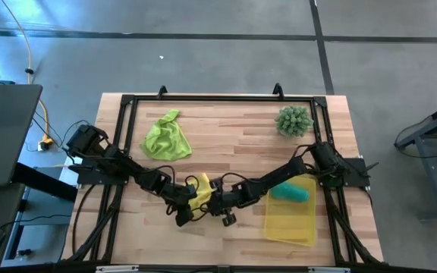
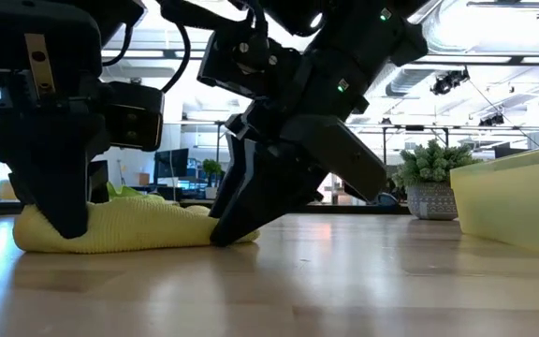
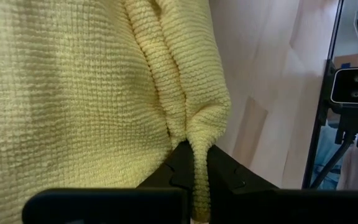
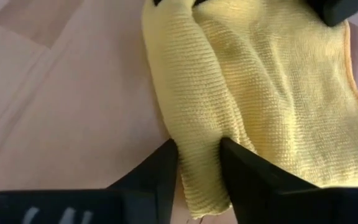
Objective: Roll microfiber towels into tight, uniform cylinder then place into a basket
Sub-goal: Roll the yellow microfiber cloth
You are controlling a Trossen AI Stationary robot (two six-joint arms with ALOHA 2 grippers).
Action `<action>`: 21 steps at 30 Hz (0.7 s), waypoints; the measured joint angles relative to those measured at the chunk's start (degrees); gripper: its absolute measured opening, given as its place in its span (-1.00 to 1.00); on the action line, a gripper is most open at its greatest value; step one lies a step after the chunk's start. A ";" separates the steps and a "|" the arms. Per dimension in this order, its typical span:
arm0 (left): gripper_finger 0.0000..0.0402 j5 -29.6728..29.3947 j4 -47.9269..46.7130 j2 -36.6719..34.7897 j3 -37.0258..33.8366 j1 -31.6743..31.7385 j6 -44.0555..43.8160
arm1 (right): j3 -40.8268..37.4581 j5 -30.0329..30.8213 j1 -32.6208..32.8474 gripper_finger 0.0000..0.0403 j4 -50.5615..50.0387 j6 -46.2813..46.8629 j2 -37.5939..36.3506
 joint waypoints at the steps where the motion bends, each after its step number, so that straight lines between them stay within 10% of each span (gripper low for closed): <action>1: -0.96 0.02 0.01 0.00 0.00 0.00 -0.01 | 0.00 -0.39 -0.14 -0.45 -0.03 0.82 0.00; 13: -0.75 0.19 -7.54 -6.18 -0.11 1.18 3.95 | 0.11 -7.51 -0.75 -0.96 -2.12 10.43 1.40; 21: -0.69 -3.05 -20.77 -14.78 -0.11 1.00 10.76 | -0.15 -32.70 -4.53 -0.99 -0.79 23.14 1.31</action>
